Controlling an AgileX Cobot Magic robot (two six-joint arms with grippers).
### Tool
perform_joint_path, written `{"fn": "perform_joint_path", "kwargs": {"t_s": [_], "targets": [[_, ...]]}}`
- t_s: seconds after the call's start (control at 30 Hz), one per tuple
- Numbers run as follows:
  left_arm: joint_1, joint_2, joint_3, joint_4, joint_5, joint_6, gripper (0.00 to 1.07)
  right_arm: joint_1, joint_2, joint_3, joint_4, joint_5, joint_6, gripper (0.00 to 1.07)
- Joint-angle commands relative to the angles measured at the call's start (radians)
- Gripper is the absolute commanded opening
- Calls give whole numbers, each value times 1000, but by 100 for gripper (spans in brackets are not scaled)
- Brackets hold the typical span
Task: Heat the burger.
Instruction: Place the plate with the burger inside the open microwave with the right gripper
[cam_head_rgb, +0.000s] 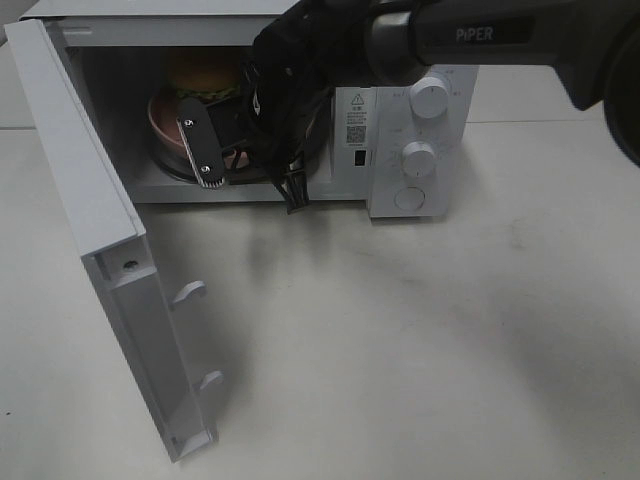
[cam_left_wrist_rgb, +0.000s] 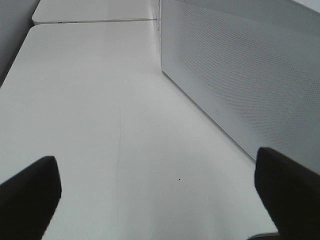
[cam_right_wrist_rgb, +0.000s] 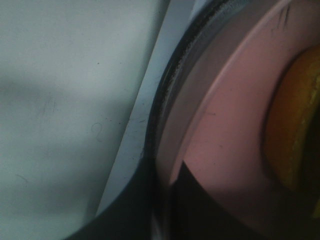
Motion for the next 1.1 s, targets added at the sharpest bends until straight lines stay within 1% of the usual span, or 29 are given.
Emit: {"fn": "perform_joint_path", "kwargs": {"t_s": [0.03, 0.13, 0.27, 0.33, 0.37, 0.43, 0.47, 0.5, 0.53, 0.57, 0.6, 0.63, 0.7, 0.73, 0.8, 0.87, 0.9, 0.93, 1.0, 1.1], "targets": [[-5, -25, 4, -2, -14, -3, 100, -2, 29, -77, -36, -40, 35, 0], [-5, -25, 4, -2, -14, -3, 100, -12, 54, -100, -33, -52, 35, 1], [-5, -25, 4, -2, -14, -3, 100, -26, 70, -102, -33, -75, 35, 3], [-5, -25, 4, -2, -14, -3, 100, -32, 83, -102, -33, -78, 35, 9], [-5, -25, 4, -2, -14, -3, 100, -32, 83, -102, -33, -78, 35, 9], [-5, -25, 4, 1, -14, -3, 100, -33, 86, -102, -29, -75, 36, 21], [-5, -25, 4, 1, -14, -3, 100, -33, 86, -102, -29, -75, 36, 21], [-5, -25, 4, 1, -14, -3, 100, -33, 86, -102, -29, -76, 36, 34], [-5, -25, 4, 1, -14, -3, 100, -33, 86, -102, -29, -76, 36, 34], [-5, -25, 4, 1, -14, -3, 100, -33, 86, -102, -28, -77, 35, 46], [-5, -25, 4, 1, -14, -3, 100, -33, 86, -102, -27, -77, 35, 52], [-5, -25, 4, 1, -14, -3, 100, -33, 86, -102, -27, -77, 35, 52], [-5, -25, 4, 1, -14, -3, 100, -33, 84, -95, 2, -79, 35, 70], [-5, -25, 4, 1, -14, -3, 100, -33, 84, -95, 2, -79, 35, 70], [-5, -25, 4, 1, -14, -3, 100, -33, 71, -60, 28, -87, 35, 76], [-5, -25, 4, 1, -14, -3, 100, -33, 62, -41, 30, -101, 35, 77], [-5, -25, 4, 1, -14, -3, 100, -29, 41, 5, 42, -136, 33, 77], [-5, -25, 4, 1, -14, -3, 100, -29, 41, 5, 42, -136, 33, 77], [-5, -25, 4, 1, -14, -3, 100, -21, 1, 77, 49, -195, 30, 76], [-5, -25, 4, 1, -14, -3, 100, -21, -9, 98, 49, -209, 30, 77]]}}
